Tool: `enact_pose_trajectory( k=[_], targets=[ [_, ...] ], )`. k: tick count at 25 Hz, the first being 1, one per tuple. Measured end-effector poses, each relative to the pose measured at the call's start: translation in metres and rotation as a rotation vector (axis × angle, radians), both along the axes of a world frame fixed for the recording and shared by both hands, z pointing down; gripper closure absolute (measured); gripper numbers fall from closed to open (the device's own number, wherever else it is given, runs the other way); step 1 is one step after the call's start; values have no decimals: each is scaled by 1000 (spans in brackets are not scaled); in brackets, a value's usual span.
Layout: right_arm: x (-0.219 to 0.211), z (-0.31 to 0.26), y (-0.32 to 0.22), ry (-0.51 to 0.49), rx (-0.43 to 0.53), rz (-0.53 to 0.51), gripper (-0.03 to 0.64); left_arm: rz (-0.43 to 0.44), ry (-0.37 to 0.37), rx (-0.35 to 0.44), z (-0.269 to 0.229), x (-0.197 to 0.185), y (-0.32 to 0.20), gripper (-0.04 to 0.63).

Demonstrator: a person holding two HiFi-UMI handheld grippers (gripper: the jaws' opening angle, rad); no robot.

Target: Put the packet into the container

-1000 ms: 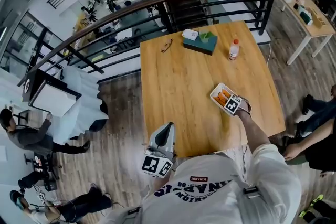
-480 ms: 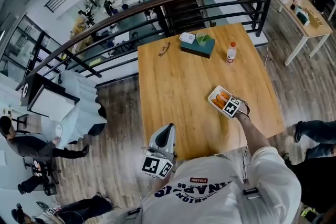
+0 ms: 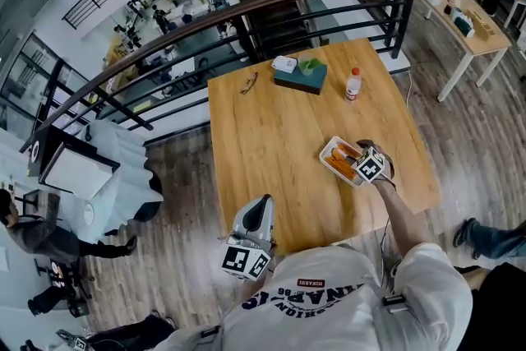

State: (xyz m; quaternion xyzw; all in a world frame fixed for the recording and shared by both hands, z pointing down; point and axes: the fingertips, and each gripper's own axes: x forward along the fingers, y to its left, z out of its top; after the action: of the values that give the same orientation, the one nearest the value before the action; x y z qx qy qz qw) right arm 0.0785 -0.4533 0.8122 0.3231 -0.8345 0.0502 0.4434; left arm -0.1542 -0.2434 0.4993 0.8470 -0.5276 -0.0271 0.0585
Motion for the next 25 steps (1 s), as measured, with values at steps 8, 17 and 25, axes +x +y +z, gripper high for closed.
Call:
enact_pose_trajectory(
  k=[8,17,25],
  targets=[
    [-23,-157,31,-357,215,78,370,45,9,19,-4,15,-4,591],
    [-51,-311,111,-725,373,85,448,142,-1,85,-32,44,-5,591],
    [-40,-375,160,-843,478,92,527,204,-2,149,-59,62,-1,591]
  ],
)
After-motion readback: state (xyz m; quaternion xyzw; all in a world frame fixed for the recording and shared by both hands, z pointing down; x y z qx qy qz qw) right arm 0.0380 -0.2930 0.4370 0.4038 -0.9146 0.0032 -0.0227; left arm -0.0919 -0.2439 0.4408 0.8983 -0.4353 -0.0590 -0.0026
